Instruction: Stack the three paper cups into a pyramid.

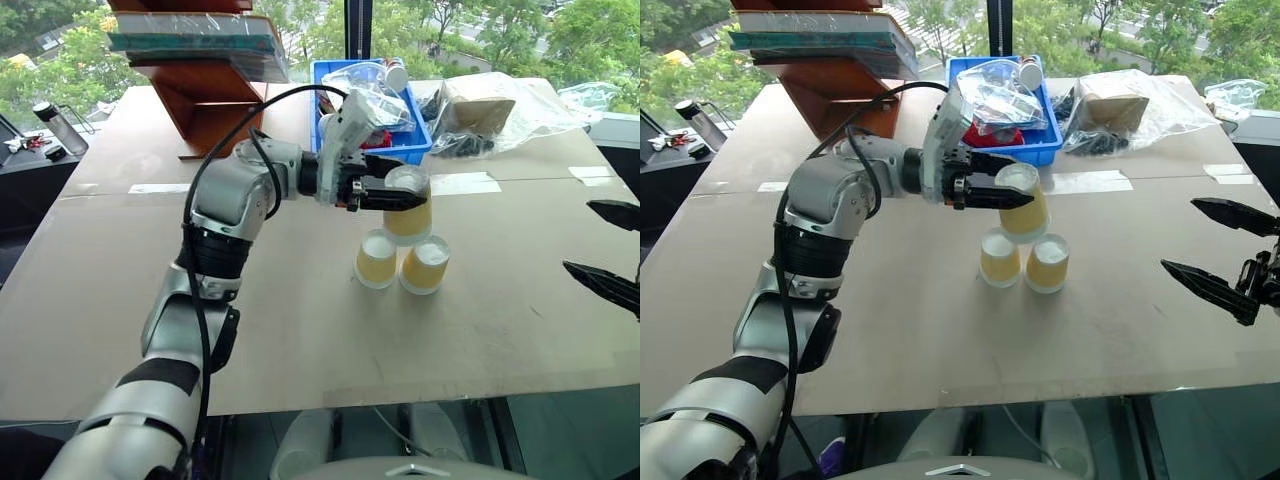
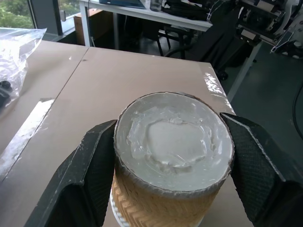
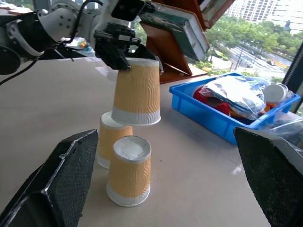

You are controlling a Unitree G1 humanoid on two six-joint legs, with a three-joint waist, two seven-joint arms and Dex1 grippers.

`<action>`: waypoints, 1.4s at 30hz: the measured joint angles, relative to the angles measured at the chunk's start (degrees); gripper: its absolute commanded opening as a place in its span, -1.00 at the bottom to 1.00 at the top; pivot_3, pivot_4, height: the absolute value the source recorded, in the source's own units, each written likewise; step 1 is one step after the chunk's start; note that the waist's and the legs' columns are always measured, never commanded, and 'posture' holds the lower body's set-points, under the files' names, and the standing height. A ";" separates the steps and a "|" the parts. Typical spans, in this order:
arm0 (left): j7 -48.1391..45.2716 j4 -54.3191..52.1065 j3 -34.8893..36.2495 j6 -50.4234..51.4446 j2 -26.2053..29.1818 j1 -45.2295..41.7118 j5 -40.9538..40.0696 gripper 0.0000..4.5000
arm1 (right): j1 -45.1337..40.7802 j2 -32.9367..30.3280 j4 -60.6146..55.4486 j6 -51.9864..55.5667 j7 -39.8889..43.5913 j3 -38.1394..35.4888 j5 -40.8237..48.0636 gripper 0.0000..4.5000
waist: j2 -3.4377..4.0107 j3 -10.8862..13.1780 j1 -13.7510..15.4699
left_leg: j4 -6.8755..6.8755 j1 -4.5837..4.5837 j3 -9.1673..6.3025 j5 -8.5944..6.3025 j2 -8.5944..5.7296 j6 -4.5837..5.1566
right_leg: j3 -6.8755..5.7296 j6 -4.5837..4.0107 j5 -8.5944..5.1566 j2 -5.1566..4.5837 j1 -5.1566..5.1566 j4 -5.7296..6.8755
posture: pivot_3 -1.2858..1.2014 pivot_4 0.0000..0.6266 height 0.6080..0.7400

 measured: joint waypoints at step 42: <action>-1.93 -5.38 -5.52 1.62 0.14 0.59 3.07 0.50 | -0.90 -1.59 5.77 -2.01 6.89 0.02 -3.12 1.00 | -0.01 0.01 0.12 | 0.03 -0.01 -0.01 0.00 0.01 0.00 | 0.01 0.00 0.00 -0.02 0.00 0.00 | 0.03 -0.52 1.00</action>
